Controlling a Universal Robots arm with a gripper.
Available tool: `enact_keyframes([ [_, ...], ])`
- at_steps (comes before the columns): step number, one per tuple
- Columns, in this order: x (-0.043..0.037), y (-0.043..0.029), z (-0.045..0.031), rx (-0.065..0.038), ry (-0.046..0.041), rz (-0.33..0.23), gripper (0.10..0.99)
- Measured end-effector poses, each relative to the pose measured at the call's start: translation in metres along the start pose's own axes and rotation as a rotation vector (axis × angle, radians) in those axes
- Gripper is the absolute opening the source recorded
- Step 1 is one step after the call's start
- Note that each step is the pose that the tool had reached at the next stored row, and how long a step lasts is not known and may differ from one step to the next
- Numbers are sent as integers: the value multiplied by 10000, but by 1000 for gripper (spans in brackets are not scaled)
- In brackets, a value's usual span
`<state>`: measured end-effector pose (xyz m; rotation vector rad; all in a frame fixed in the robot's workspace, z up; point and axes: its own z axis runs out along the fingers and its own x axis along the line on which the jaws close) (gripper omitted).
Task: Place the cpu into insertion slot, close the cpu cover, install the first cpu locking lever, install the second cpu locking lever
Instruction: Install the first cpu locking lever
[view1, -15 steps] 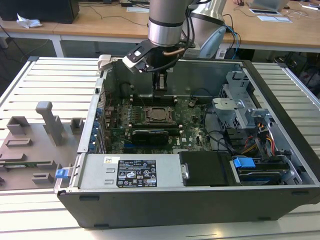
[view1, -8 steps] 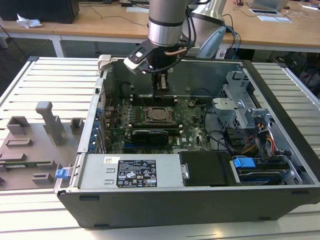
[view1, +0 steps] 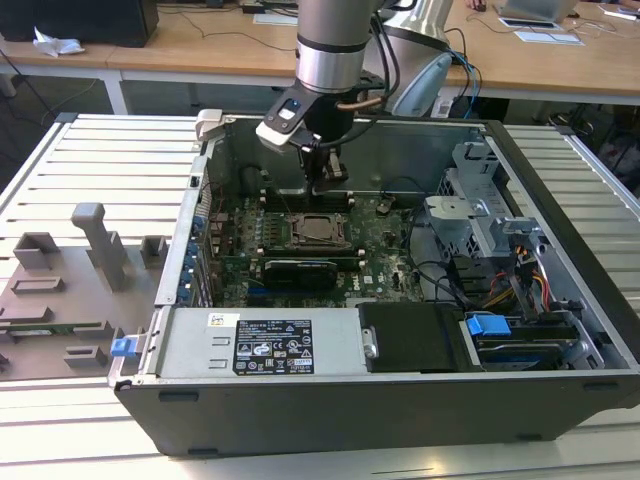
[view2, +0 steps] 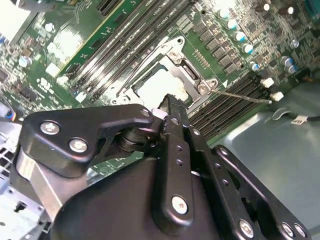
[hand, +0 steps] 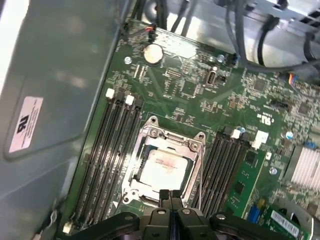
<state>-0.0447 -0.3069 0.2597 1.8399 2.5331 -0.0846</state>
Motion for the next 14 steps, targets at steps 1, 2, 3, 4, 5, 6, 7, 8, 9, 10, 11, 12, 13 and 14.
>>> enact_keyframes([
  [1, 0, 0, 0, -6, -5, -136, 106],
  [2, 0, 0, 0, -15, -14, -376, 106],
  [3, 0, 0, 0, -21, -19, -515, 106],
  [4, 0, 0, 0, -26, -24, -648, 106],
  [5, 0, 0, 0, -32, -30, -796, 106],
  [6, 0, 0, 0, -37, -35, -919, 106],
  [7, 0, 0, 0, -47, -45, -1172, 106],
  [8, 0, 0, 0, -55, -51, -1361, 106],
  [9, 0, 0, 0, -59, -56, -1472, 106],
  [10, 0, 0, 0, -64, -60, -1583, 106],
  [11, 0, 0, 0, -69, -65, -1721, 106],
  [12, 0, 0, 1, -74, -70, -1840, 106],
  [13, 0, 0, 1, -80, -75, -1982, 106],
  [14, 0, 0, 1, -84, -79, -2094, 106],
])
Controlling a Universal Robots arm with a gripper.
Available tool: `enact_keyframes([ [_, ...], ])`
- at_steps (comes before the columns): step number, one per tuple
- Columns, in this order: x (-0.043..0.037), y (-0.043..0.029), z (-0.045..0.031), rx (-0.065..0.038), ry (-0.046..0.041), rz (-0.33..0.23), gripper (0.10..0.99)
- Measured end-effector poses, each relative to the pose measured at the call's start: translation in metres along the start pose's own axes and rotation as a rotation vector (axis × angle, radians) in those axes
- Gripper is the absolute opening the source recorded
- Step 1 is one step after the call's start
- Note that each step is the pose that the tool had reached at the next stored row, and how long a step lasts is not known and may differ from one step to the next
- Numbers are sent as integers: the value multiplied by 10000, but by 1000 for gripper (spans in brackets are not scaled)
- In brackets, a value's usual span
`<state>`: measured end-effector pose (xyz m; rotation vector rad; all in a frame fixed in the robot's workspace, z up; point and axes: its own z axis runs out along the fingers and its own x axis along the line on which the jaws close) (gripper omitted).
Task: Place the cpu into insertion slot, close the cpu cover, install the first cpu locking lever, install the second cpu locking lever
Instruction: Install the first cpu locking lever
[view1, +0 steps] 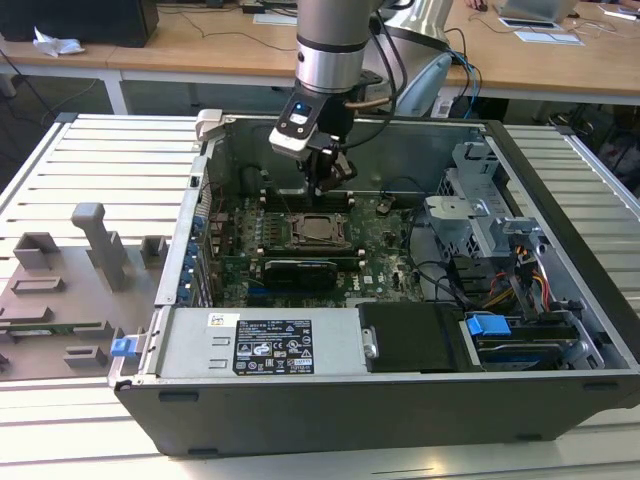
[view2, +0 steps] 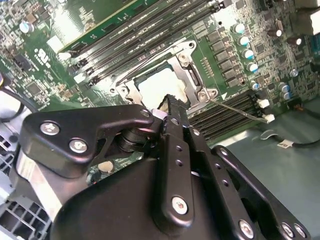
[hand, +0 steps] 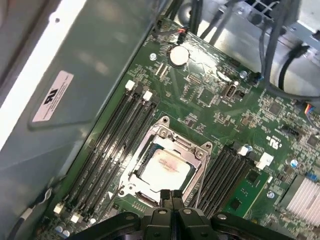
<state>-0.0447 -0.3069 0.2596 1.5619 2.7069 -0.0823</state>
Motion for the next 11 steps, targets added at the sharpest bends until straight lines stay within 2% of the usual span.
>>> enact_keyframes([
  [4, 0, 0, 0, -29, -28, -733, 106],
  [11, 0, 0, 0, -66, -64, -1671, 106],
])
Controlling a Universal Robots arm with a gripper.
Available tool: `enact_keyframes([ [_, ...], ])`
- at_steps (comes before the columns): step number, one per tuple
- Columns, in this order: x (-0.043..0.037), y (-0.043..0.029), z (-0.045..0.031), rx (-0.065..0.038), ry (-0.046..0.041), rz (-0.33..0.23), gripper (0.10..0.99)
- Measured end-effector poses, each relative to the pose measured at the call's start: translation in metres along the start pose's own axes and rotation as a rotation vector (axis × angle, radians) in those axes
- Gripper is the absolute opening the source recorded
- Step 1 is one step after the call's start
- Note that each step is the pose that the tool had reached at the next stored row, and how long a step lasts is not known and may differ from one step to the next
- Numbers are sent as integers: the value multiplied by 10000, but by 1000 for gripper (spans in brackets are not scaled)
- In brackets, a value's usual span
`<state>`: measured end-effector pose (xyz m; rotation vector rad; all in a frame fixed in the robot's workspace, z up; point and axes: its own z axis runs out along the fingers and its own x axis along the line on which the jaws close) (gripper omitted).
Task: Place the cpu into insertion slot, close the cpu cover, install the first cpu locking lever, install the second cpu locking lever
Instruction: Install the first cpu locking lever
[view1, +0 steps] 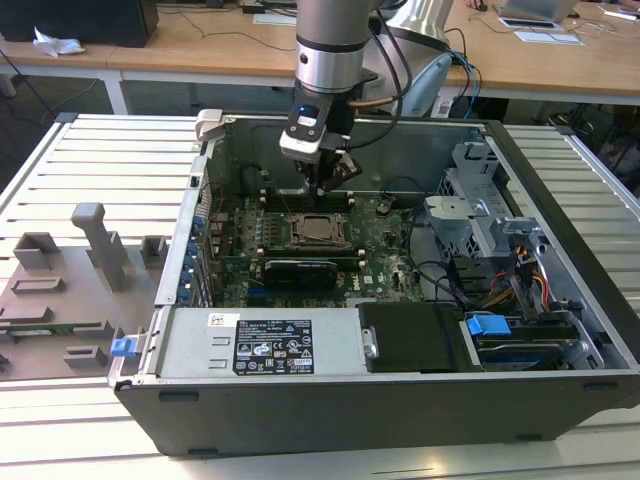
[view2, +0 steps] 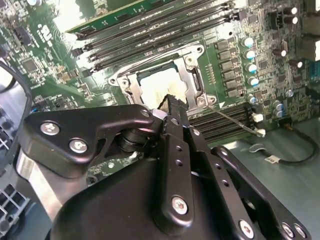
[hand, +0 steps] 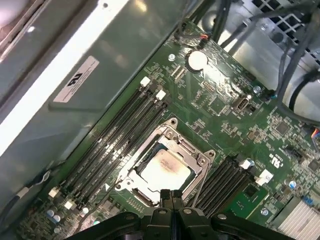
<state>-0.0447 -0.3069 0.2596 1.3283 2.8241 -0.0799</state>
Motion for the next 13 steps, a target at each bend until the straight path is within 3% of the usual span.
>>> enact_keyframes([
  [13, 0, 0, 0, -97, -94, -2468, 106],
])
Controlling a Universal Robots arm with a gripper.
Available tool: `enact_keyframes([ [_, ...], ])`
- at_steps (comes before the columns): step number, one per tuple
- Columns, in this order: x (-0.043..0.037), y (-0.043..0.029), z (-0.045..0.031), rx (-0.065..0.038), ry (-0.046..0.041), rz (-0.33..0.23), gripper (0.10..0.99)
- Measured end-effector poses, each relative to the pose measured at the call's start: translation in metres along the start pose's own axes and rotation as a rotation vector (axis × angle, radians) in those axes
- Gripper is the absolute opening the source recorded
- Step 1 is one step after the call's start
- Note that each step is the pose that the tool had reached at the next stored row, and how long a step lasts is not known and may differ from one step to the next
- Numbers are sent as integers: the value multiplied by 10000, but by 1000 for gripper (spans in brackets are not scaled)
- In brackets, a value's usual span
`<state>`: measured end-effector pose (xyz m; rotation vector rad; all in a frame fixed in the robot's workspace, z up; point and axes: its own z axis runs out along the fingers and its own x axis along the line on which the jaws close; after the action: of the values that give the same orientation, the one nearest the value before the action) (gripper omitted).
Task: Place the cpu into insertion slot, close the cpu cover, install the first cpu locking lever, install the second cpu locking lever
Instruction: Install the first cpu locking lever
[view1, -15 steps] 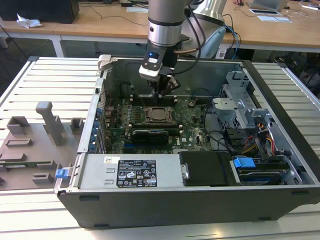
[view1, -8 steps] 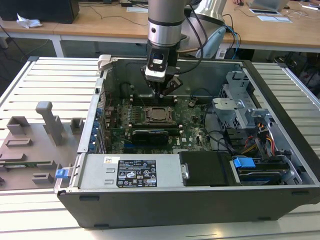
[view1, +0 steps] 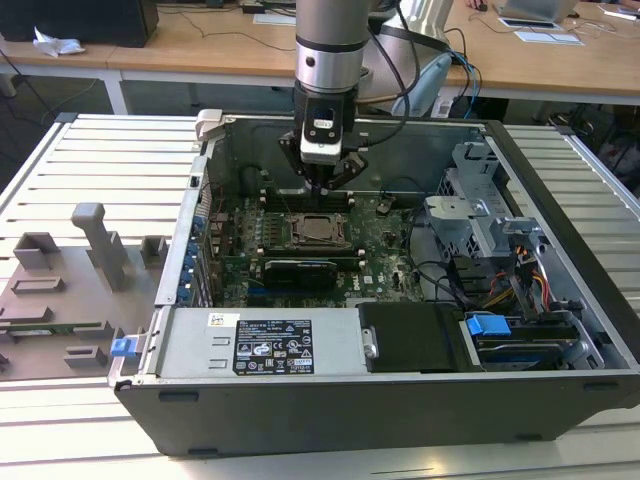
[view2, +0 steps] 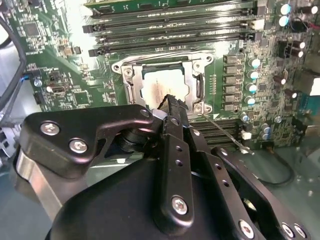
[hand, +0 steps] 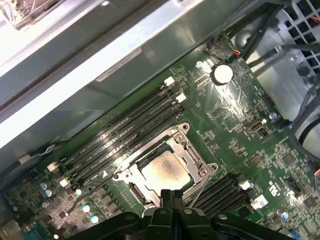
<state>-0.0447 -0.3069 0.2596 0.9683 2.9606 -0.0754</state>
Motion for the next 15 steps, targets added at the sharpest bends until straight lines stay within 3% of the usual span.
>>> enact_keyframes([
  [15, 0, 0, 0, -78, -75, -1971, 106],
])
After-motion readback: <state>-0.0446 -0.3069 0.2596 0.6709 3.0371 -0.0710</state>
